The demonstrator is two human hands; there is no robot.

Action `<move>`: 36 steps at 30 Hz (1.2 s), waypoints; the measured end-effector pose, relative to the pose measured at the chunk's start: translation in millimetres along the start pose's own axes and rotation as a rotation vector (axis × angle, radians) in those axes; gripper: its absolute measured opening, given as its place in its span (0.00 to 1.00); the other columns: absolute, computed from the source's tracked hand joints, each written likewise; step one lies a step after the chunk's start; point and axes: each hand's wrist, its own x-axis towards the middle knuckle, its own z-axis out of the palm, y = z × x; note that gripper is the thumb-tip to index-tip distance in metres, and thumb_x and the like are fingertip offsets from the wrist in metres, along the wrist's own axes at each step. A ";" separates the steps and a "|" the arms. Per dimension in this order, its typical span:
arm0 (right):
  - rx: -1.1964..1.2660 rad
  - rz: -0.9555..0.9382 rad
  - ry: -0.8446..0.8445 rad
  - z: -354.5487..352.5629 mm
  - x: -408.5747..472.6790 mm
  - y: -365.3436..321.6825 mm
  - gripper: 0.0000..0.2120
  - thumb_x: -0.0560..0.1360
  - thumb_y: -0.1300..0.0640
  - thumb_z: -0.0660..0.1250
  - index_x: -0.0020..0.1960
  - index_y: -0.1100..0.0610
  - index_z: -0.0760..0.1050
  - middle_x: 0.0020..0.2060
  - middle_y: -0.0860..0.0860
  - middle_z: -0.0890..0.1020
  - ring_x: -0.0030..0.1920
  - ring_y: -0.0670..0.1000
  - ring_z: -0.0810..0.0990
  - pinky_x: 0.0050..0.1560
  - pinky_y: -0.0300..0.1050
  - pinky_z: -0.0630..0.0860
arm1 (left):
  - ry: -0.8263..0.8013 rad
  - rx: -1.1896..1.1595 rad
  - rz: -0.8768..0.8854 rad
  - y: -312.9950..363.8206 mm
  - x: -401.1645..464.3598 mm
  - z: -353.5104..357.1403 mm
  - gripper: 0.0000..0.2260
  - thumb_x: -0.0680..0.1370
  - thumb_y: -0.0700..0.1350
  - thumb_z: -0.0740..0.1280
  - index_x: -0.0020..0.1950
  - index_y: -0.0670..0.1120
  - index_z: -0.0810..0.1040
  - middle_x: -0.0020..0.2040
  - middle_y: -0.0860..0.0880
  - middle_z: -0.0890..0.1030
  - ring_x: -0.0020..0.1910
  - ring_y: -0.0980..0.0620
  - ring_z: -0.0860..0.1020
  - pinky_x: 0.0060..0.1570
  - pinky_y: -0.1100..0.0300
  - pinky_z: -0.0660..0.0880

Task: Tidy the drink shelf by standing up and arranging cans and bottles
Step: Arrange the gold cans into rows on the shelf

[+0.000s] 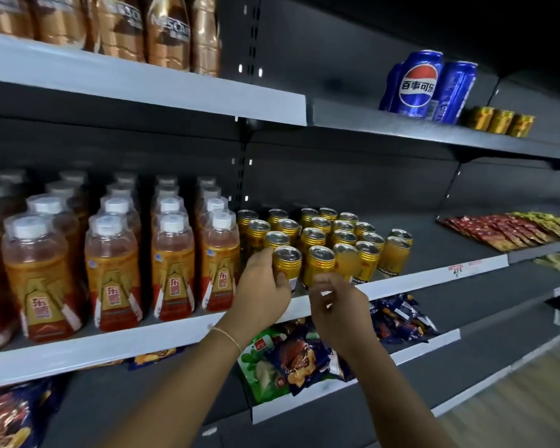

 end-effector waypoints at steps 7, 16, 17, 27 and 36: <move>-0.077 -0.080 0.007 0.8 74.5 8.6 0.04 0.79 0.60 0.65 0.49 0.55 0.79 0.39 0.49 0.83 0.38 0.51 0.80 0.36 0.45 0.77 | -0.063 -0.142 -0.188 -24.5 33.5 34.5 0.37 0.72 0.44 0.73 0.77 0.48 0.58 0.71 0.46 0.67 0.71 0.47 0.66 0.69 0.46 0.67; -0.079 -0.207 -0.215 38.7 176.2 0.9 0.11 0.78 0.62 0.60 0.38 0.56 0.75 0.33 0.51 0.79 0.34 0.50 0.77 0.32 0.43 0.72 | 0.149 -0.510 -0.272 -35.2 68.6 55.0 0.21 0.76 0.53 0.58 0.70 0.59 0.70 0.68 0.55 0.73 0.68 0.56 0.70 0.70 0.48 0.67; -0.031 -0.211 -0.232 44.1 189.3 2.4 0.10 0.77 0.63 0.62 0.40 0.57 0.78 0.35 0.51 0.81 0.36 0.51 0.79 0.34 0.43 0.75 | 0.184 -0.536 -0.301 -36.9 73.4 56.5 0.19 0.76 0.55 0.58 0.67 0.60 0.71 0.67 0.56 0.74 0.66 0.58 0.71 0.68 0.50 0.67; -0.214 -0.346 -0.601 123.5 299.5 -7.0 0.14 0.81 0.48 0.63 0.58 0.54 0.81 0.57 0.51 0.83 0.56 0.53 0.81 0.53 0.40 0.75 | 0.428 -0.599 -0.509 -63.6 99.3 71.5 0.15 0.83 0.56 0.55 0.48 0.67 0.81 0.47 0.71 0.80 0.51 0.74 0.76 0.54 0.65 0.69; -0.200 -0.320 -0.653 162.5 328.1 -17.4 0.25 0.68 0.35 0.76 0.51 0.55 0.78 0.44 0.49 0.76 0.43 0.49 0.75 0.33 0.41 0.69 | 0.391 -0.598 -0.503 -68.0 94.0 74.1 0.21 0.82 0.61 0.54 0.69 0.55 0.74 0.64 0.62 0.77 0.66 0.64 0.72 0.67 0.58 0.66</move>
